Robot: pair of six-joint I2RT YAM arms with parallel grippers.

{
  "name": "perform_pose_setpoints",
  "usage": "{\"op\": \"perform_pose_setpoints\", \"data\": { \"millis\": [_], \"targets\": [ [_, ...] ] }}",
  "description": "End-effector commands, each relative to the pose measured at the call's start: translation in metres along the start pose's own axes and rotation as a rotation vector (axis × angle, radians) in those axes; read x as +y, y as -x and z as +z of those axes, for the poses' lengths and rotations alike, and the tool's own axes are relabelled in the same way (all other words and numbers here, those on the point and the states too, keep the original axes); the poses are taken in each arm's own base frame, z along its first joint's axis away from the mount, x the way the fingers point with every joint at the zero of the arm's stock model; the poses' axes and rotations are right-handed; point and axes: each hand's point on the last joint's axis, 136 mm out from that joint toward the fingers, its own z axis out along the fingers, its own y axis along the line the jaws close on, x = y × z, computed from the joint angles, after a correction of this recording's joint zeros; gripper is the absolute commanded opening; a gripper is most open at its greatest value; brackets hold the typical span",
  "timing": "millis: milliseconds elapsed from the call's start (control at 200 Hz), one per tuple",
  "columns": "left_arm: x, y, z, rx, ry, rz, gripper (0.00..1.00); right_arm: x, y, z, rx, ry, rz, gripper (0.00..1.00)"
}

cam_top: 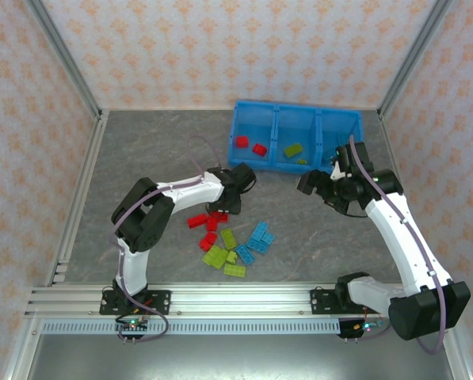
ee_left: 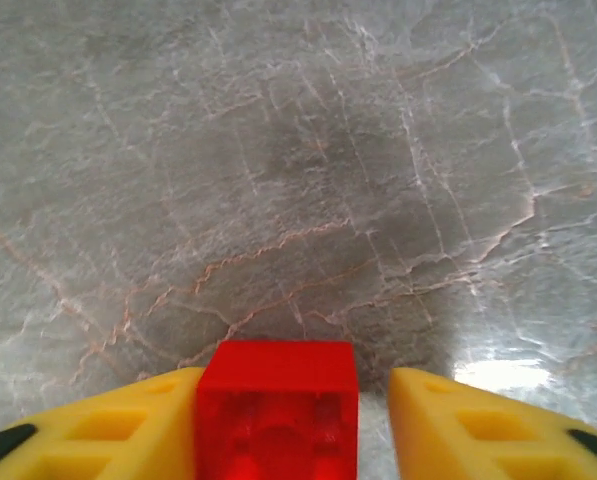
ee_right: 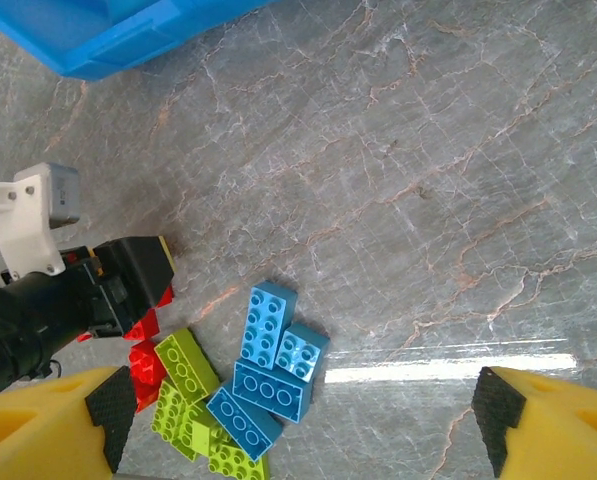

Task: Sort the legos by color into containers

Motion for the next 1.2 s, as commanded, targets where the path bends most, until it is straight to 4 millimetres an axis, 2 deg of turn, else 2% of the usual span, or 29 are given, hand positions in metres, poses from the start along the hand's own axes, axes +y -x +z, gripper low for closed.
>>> {"op": "perform_pose_setpoints", "data": {
  "millis": [0, 105, 220, 235, 360, 460, 545, 560, 636, 716, 751, 881, 1061, 1196],
  "targets": [
    [0.002, 0.004, -0.004, -0.025, 0.022, -0.016, 0.42, 0.006, -0.009, -0.009, 0.018, 0.037, -0.002, 0.89],
    [0.001, 0.009, -0.011, -0.045, 0.011, -0.005, 0.35, 0.025, -0.029, -0.006, 0.098, 0.151, -0.003, 0.87],
    [-0.004, 0.019, -0.03, -0.075, -0.023, 0.009, 0.31, 0.04, -0.059, -0.005, 0.192, 0.213, -0.026, 0.87],
    [-0.005, 0.024, -0.043, -0.102, -0.045, 0.004, 0.31, 0.04, -0.061, -0.005, 0.197, 0.211, -0.031, 0.87],
    [-0.015, 0.056, -0.089, -0.223, -0.114, 0.007, 0.29, 0.044, -0.075, -0.008, 0.224, 0.197, -0.051, 0.87],
    [-0.025, 0.096, -0.127, -0.355, -0.133, 0.039, 0.27, 0.051, -0.073, -0.012, 0.204, 0.219, -0.042, 0.87],
    [-0.034, 0.137, -0.157, -0.471, -0.115, 0.061, 0.26, 0.051, -0.068, -0.012, 0.181, 0.213, -0.03, 0.87],
    [-0.036, 0.142, -0.149, -0.469, -0.095, 0.07, 0.26, 0.05, -0.068, -0.012, 0.178, 0.209, -0.027, 0.87],
    [-0.042, 0.178, -0.153, -0.52, -0.058, 0.069, 0.25, 0.049, -0.066, -0.012, 0.166, 0.196, -0.02, 0.87],
    [-0.044, 0.213, -0.146, -0.542, -0.046, 0.038, 0.25, 0.048, -0.063, -0.015, 0.146, 0.191, -0.015, 0.87],
    [-0.045, 0.223, -0.135, -0.534, -0.039, 0.036, 0.25, 0.047, -0.061, -0.017, 0.129, 0.187, -0.013, 0.87],
    [-0.057, 0.258, -0.119, -0.581, -0.058, 0.024, 0.25, 0.049, -0.054, -0.024, 0.082, 0.191, 0.001, 0.87],
    [-0.068, 0.272, -0.097, -0.603, -0.086, 0.025, 0.29, 0.05, -0.054, -0.028, 0.068, 0.203, 0.014, 0.87],
    [-0.071, 0.273, -0.107, -0.611, -0.109, 0.039, 0.35, 0.046, -0.055, -0.026, 0.067, 0.188, 0.018, 0.87]
  ]
}}
